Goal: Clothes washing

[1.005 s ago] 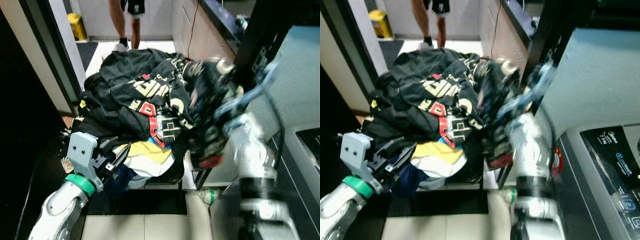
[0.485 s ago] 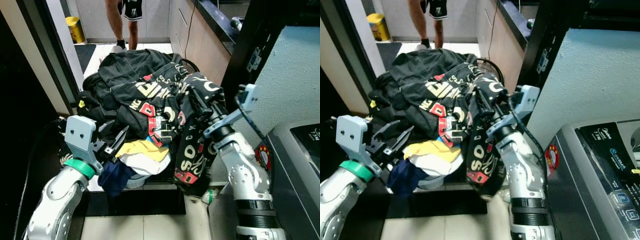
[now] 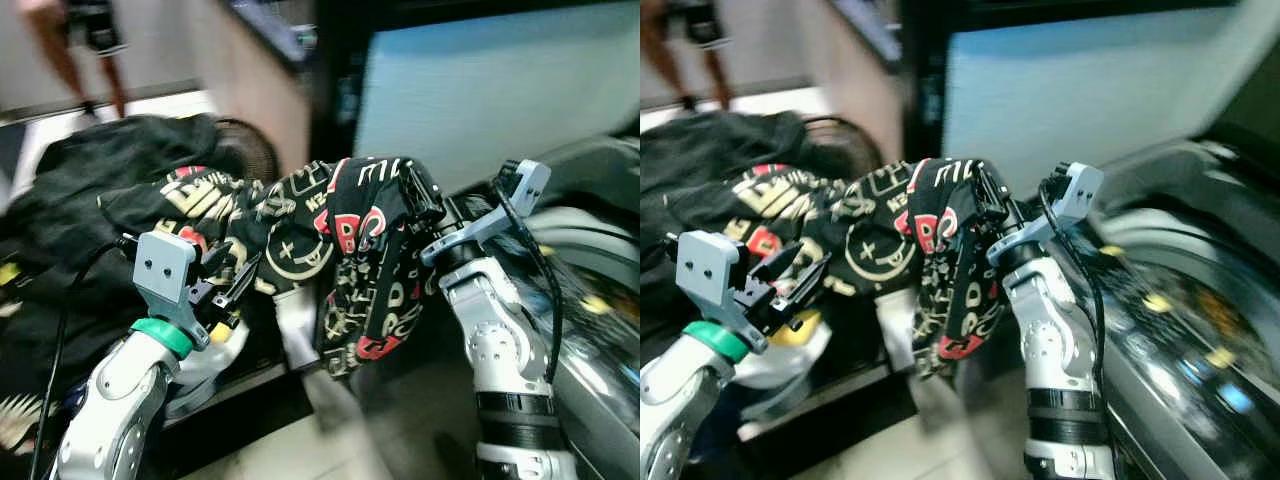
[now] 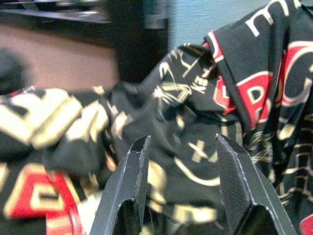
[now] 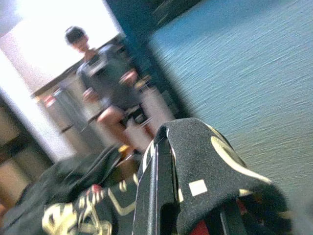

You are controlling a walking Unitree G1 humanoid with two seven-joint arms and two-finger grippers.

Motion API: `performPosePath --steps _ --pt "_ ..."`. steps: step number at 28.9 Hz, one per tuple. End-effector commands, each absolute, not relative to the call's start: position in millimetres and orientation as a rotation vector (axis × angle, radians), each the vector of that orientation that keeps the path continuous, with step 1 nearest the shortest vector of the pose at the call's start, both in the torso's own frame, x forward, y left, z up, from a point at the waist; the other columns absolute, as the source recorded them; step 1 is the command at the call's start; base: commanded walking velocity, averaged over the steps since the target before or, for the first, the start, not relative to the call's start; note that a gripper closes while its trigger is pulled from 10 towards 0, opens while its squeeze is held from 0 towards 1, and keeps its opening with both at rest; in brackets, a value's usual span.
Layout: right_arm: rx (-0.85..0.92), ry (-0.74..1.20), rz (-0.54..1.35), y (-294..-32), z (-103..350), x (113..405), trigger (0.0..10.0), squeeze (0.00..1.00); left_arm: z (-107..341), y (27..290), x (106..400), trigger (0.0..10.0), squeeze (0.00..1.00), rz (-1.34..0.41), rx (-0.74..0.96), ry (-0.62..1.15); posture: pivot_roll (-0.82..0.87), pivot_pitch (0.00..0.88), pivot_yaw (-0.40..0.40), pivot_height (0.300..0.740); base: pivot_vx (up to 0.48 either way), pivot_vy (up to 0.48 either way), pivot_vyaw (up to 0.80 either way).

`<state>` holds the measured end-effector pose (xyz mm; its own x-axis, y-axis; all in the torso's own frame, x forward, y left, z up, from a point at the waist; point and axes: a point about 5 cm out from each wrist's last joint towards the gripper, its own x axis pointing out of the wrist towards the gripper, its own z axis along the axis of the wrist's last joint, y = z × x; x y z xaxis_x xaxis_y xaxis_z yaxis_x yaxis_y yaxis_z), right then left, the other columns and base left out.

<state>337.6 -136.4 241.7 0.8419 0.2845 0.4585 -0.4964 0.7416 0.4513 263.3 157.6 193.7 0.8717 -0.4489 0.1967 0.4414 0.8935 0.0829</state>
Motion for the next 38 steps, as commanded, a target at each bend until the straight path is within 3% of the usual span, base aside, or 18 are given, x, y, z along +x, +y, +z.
performPosePath --steps 1,5,9,12,14,18,23,26,33,38 --pt "0.644 -0.409 0.440 -138 253 339 10.0 0.00 194 159 262 10.0 0.00 -0.470 0.033 -0.202 0.07 0.000 0.047 0.740 0.000 0.000 -0.80" --pt "0.649 -0.427 0.451 -138 260 340 10.0 0.00 194 159 261 10.0 0.00 -0.470 0.032 -0.203 0.07 0.000 0.047 0.740 0.000 0.000 -0.80" --pt "0.717 -0.643 0.558 -133 337 338 10.0 0.00 195 158 261 10.0 0.00 -0.480 0.026 -0.207 0.08 0.000 0.049 0.740 0.000 0.000 -0.80" --pt "0.715 -0.683 0.570 -134 351 337 10.0 0.00 195 158 261 10.0 0.00 -0.482 0.025 -0.207 0.08 0.000 0.049 0.740 0.000 0.000 -0.80" --pt "0.704 -0.878 0.495 -153 409 334 10.0 0.00 196 158 262 10.0 0.00 -0.481 0.028 -0.210 0.07 0.000 0.050 0.740 0.000 0.000 -0.80" --pt "0.674 -0.998 0.427 -168 449 328 10.0 0.00 197 159 263 10.0 0.00 -0.472 0.028 -0.214 0.07 0.000 0.045 0.740 0.000 0.000 -0.80" --pt "0.587 -0.896 0.455 -151 432 340 10.0 0.00 198 160 263 10.0 0.00 -0.457 0.029 -0.219 0.08 0.000 0.038 0.740 0.000 0.000 -0.80" --pt "0.490 -0.744 0.473 -126 399 356 10.0 0.00 199 163 264 10.0 0.00 -0.422 0.030 -0.234 0.08 0.000 0.038 0.740 0.000 0.000 -0.80" --pt "0.463 -0.654 0.445 -111 377 372 10.0 0.00 201 168 266 10.0 0.00 -0.368 0.031 -0.243 0.09 0.000 0.018 0.740 0.000 0.000 -0.80" --pt "0.342 -0.536 0.443 -98 347 381 10.0 0.00 200 171 266 10.0 0.00 -0.331 0.036 -0.232 0.10 0.000 0.009 0.740 0.000 0.000 -0.80"
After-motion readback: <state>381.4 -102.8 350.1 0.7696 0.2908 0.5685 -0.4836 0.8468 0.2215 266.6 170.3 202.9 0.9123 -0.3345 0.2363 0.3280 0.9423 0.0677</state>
